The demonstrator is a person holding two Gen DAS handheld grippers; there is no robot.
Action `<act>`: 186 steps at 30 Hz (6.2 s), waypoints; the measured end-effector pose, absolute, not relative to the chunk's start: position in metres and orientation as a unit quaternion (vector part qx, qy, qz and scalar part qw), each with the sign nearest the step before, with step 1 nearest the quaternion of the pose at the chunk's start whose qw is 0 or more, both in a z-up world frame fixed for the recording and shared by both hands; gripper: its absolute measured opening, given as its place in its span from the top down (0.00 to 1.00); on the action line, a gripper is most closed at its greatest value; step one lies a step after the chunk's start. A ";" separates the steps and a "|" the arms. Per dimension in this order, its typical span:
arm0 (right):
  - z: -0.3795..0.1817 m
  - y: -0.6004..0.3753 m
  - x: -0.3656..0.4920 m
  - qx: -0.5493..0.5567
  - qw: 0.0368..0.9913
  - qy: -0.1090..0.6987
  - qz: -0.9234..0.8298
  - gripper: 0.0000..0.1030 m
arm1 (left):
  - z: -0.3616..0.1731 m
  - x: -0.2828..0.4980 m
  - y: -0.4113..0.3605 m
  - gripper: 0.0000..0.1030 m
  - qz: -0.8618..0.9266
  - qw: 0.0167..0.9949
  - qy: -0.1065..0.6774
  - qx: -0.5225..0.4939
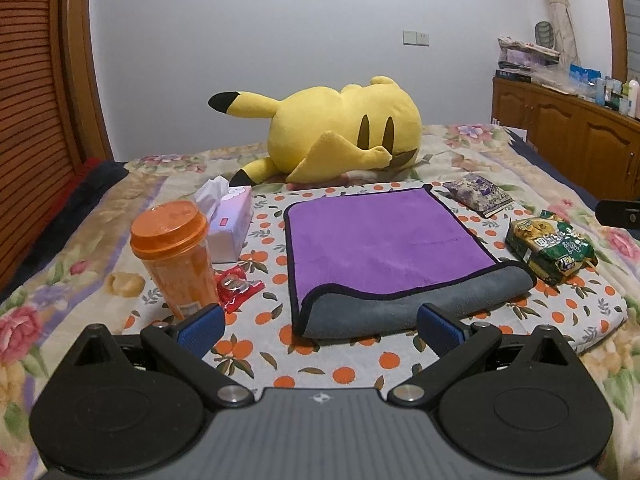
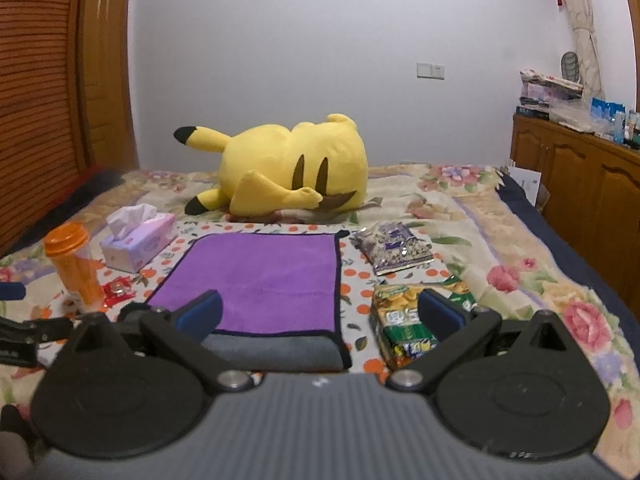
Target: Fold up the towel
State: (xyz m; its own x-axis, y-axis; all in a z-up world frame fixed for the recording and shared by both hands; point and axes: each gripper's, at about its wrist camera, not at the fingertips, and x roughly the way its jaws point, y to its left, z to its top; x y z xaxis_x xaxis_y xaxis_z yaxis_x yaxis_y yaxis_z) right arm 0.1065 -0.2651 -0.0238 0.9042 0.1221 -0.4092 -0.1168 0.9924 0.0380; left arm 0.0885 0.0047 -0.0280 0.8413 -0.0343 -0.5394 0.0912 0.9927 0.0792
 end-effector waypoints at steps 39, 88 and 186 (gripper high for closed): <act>-0.079 -0.225 0.179 -0.061 0.952 0.263 0.143 0.00 | -0.068 0.189 0.010 0.41 -0.094 0.931 0.345 0.077; -0.127 -0.285 0.228 0.033 0.905 0.383 0.180 0.75 | -0.111 0.216 0.013 0.83 -0.073 0.906 0.413 0.068; -0.041 -0.271 0.339 -0.058 0.956 0.213 0.193 0.97 | -0.002 0.344 0.000 0.92 -0.065 0.961 0.264 0.055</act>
